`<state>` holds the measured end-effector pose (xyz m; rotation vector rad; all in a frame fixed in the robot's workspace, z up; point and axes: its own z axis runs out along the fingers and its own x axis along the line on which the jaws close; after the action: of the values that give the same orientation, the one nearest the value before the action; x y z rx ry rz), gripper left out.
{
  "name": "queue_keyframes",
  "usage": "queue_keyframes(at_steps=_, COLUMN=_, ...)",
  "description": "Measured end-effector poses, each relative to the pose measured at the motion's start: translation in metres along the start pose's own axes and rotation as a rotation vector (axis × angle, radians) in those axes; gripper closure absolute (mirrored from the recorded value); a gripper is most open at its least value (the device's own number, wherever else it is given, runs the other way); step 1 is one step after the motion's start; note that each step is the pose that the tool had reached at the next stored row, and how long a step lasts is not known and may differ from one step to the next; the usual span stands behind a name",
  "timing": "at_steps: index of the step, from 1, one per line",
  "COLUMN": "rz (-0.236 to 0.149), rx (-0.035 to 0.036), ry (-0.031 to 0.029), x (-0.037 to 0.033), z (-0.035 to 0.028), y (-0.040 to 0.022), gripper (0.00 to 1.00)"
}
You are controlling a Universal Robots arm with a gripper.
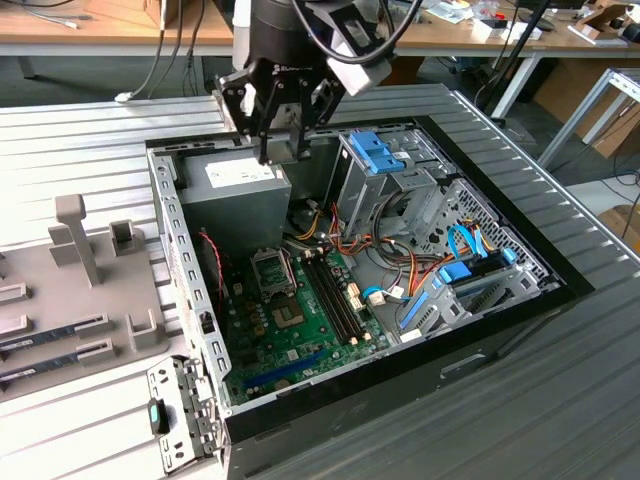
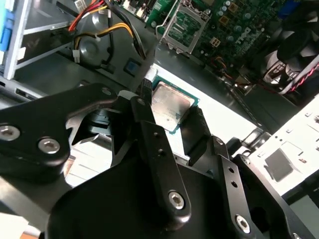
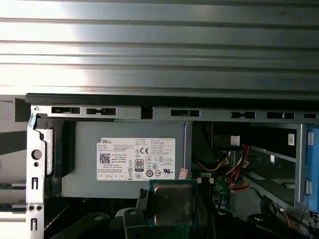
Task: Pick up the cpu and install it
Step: 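Pick up the cpu and move it towards the insertion slot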
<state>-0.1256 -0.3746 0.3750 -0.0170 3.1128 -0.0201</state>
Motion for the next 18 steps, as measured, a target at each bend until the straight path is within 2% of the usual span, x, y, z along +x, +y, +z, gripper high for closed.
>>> queue_keyframes(at_steps=2, rz=0.0, rx=0.0, ry=0.0, x=-0.0057, z=0.0003, y=-0.0001, gripper=0.53)
queue_keyframes(at_steps=10, rz=0.0, rx=-0.0001, ry=-0.0001, x=-0.0188, z=0.0011, y=-0.0002, gripper=0.53)
queue_keyframes(at_steps=18, rz=0.0, rx=-0.0001, ry=-0.0001, x=-0.0194, z=0.0021, y=-0.0088, gripper=0.53)
